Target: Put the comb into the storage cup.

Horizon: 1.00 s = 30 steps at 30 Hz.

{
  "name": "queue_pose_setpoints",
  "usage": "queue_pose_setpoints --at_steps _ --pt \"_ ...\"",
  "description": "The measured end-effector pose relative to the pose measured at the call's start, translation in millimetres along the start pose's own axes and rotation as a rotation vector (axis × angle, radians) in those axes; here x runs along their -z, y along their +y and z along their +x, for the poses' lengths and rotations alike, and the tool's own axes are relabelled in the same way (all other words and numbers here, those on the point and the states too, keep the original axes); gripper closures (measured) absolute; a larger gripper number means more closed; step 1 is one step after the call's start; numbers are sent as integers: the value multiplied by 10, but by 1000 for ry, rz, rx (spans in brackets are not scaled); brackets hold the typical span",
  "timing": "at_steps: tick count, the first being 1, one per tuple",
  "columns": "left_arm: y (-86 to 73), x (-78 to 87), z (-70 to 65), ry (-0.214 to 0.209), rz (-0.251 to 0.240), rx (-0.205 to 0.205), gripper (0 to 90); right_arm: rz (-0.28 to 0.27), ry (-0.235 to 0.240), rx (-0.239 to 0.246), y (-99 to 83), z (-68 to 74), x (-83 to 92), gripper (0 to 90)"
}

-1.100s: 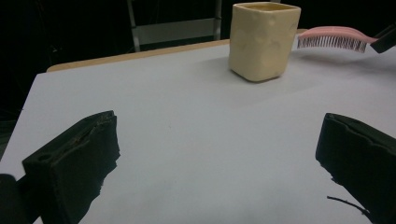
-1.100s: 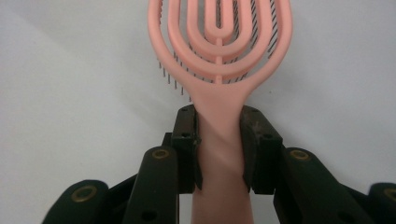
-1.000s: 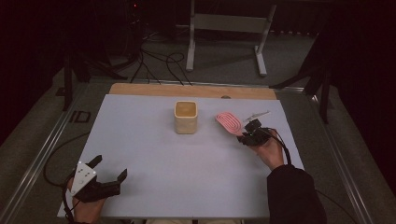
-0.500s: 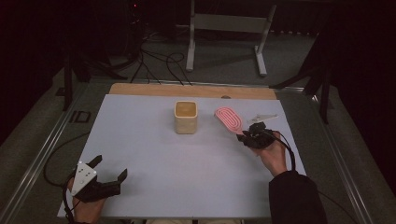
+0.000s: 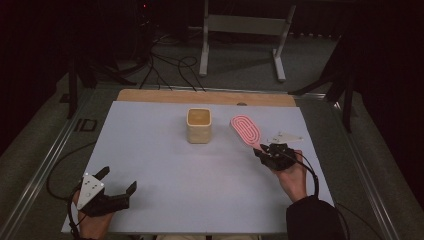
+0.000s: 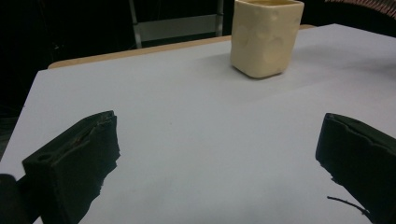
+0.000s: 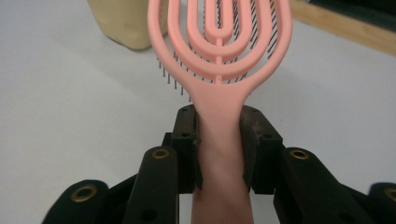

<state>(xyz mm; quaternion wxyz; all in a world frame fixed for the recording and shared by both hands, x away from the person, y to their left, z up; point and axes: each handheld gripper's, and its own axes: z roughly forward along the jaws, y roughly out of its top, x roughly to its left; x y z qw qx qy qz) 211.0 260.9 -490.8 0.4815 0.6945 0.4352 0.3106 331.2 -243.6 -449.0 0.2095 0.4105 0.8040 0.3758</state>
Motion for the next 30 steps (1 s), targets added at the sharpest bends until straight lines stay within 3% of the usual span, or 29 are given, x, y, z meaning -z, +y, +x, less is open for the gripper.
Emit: queue_pose_setpoints --at_steps 4,10,15,24,30 --pt "-2 -4 2 3 3 3 2 -30 -21 -14 -81 58 36 692" --pt "-4 -15 -2 5 9 1 2 -81 -5 -56 -216 127 74 692" --pt "-1 -14 -7 4 10 -4 2 -94 -19 -31 -197 199 79 692" --pt "15 -34 -36 -9 21 -16 2 -137 -20 -29 -212 309 144 692" --pt "27 -53 -69 -9 32 0 1 -146 -10 -37 -236 317 131 692"
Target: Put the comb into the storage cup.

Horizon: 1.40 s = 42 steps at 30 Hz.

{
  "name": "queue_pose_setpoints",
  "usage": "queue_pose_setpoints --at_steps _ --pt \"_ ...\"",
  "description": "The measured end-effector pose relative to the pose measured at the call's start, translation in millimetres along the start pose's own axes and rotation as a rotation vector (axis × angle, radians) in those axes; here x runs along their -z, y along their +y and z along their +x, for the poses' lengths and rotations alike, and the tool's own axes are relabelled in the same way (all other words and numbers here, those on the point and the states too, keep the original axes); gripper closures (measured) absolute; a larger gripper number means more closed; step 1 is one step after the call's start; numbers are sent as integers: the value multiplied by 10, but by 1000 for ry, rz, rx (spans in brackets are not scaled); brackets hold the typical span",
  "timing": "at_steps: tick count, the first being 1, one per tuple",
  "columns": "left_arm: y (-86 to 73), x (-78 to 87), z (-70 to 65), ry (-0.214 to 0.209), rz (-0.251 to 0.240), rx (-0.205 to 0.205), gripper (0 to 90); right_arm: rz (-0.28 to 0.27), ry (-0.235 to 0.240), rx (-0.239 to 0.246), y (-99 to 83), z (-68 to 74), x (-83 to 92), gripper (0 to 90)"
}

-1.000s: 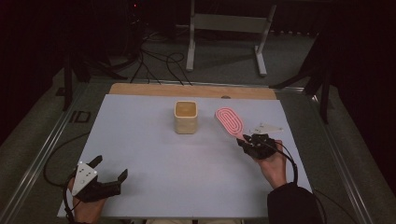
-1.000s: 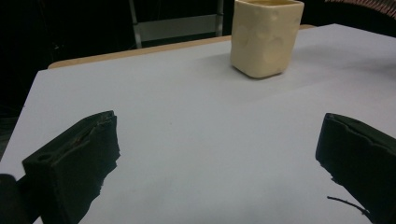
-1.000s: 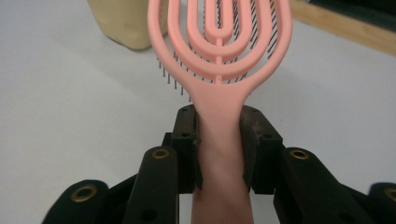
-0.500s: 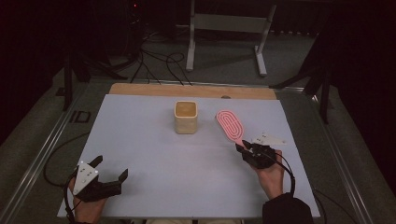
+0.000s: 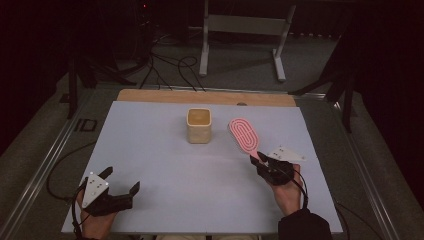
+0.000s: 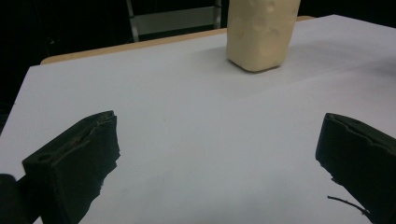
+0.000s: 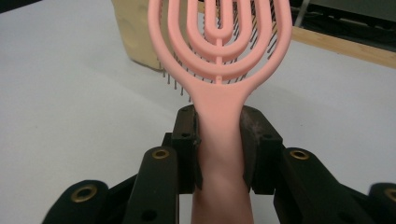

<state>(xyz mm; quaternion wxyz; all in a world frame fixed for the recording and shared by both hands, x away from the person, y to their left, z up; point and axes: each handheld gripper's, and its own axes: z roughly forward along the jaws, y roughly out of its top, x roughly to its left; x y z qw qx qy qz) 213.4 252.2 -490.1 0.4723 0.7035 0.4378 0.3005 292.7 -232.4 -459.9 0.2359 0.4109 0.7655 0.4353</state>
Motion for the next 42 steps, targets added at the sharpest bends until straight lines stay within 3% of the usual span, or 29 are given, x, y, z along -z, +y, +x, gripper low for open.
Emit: queue_pose_setpoints --at_steps 9,15,19,35,42 --pt "146 -61 -107 -15 25 3 1 -39 13 6 52 43 59 692" --pt "229 -86 -138 -33 14 21 1 -61 16 8 79 54 97 692" --pt "352 -184 -218 -62 16 24 1 -73 16 12 90 74 112 692" --pt "749 -560 -551 -179 17 -18 1 -94 24 14 108 115 131 692" --pt "863 -669 -631 -212 17 -40 1 -102 28 12 123 121 151 692"
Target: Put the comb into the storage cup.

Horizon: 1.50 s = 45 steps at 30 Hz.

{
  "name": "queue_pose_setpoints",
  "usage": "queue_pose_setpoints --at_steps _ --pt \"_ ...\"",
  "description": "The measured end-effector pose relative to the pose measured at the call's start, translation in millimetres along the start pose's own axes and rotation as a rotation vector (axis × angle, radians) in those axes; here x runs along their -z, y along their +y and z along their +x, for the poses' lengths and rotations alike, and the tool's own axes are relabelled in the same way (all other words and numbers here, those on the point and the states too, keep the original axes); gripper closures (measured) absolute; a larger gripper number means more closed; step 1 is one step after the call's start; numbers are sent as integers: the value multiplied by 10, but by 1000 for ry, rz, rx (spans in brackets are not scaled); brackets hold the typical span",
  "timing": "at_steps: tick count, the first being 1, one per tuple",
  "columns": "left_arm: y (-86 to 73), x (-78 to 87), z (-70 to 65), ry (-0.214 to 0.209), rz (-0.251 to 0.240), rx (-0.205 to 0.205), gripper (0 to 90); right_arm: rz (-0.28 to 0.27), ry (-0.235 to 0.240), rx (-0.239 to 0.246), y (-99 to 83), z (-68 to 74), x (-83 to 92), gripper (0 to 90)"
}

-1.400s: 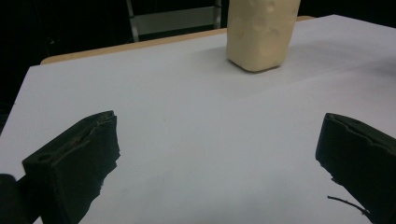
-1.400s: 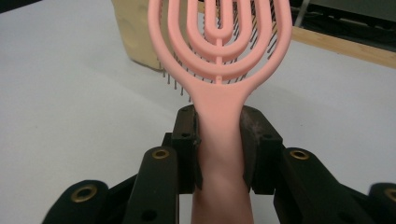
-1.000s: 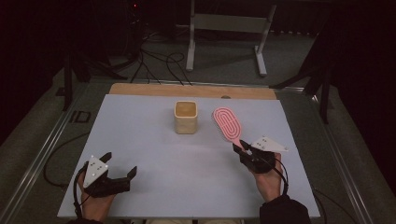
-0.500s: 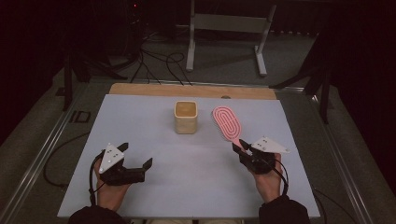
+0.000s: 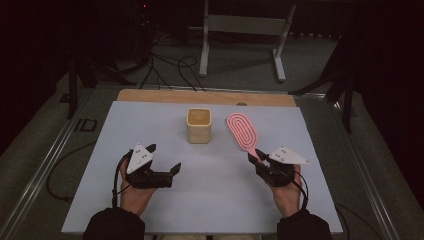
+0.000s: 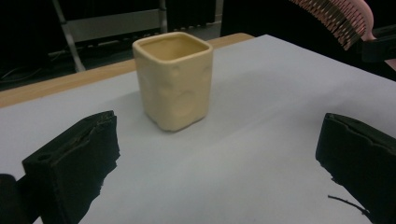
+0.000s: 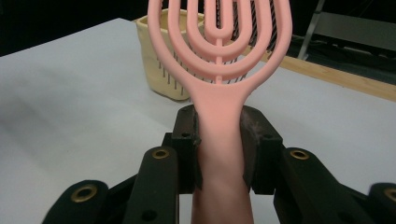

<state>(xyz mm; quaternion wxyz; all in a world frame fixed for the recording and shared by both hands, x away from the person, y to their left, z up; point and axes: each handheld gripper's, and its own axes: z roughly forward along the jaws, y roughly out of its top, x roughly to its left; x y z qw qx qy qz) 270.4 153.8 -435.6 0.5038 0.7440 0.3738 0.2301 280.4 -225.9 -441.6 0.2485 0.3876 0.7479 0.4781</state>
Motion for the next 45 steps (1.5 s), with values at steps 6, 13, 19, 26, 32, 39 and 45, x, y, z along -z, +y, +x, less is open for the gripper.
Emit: queue_pose_setpoints --at_steps 6,13,19,26,32,39,45 --pt "80 -71 -17 -28 -9 3 1 0 5 0 -1 11 1 692" --pt "147 -137 -44 -53 -21 8 1 0 11 5 0 44 -7 692" --pt "176 -190 -56 -76 -18 14 1 -1 14 4 5 59 -9 692" --pt "206 -260 -73 -100 -15 23 1 -2 19 6 6 67 -14 692" --pt "226 -313 -95 -114 -7 24 1 -4 21 8 11 82 -19 692" --pt "253 -402 -114 -142 6 30 1 1 24 8 10 89 -29 692" --pt "269 -478 -151 -161 12 32 1 2 35 5 9 102 -44 692"
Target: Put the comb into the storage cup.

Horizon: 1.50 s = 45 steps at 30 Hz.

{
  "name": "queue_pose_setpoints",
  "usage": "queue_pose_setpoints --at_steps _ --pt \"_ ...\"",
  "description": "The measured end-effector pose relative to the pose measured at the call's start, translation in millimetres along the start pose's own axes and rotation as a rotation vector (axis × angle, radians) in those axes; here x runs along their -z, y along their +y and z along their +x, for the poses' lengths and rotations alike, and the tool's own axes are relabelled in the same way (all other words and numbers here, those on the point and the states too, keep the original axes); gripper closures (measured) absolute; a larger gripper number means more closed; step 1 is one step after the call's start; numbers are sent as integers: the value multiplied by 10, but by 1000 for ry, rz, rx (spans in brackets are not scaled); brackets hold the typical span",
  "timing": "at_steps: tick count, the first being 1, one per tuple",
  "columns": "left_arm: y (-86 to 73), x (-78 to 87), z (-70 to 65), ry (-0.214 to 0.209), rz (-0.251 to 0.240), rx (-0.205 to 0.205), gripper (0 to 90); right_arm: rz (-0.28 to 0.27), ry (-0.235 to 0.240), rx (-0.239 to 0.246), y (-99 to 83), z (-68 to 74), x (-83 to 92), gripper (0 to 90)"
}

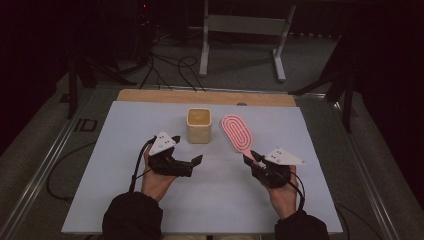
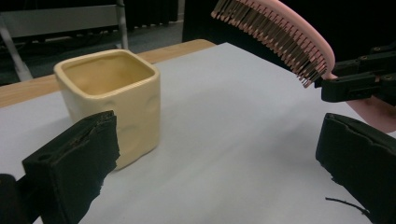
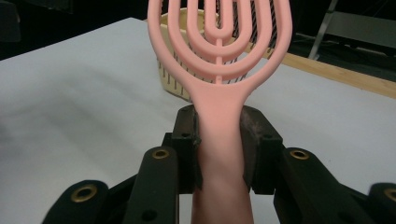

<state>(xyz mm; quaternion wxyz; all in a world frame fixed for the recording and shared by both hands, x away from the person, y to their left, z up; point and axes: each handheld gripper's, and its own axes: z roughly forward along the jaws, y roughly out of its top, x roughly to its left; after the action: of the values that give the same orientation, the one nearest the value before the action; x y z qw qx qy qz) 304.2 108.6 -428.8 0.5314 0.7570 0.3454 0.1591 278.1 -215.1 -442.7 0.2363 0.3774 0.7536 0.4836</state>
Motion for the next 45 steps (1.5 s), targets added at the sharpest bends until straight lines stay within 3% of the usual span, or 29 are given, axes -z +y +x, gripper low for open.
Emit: queue_pose_setpoints --at_steps 25,45 --pt "94 -328 -149 -57 20 -12 1 5 17 17 5 72 -41 691" --pt "196 -554 -320 -92 18 2 1 9 36 37 4 163 -99 692"
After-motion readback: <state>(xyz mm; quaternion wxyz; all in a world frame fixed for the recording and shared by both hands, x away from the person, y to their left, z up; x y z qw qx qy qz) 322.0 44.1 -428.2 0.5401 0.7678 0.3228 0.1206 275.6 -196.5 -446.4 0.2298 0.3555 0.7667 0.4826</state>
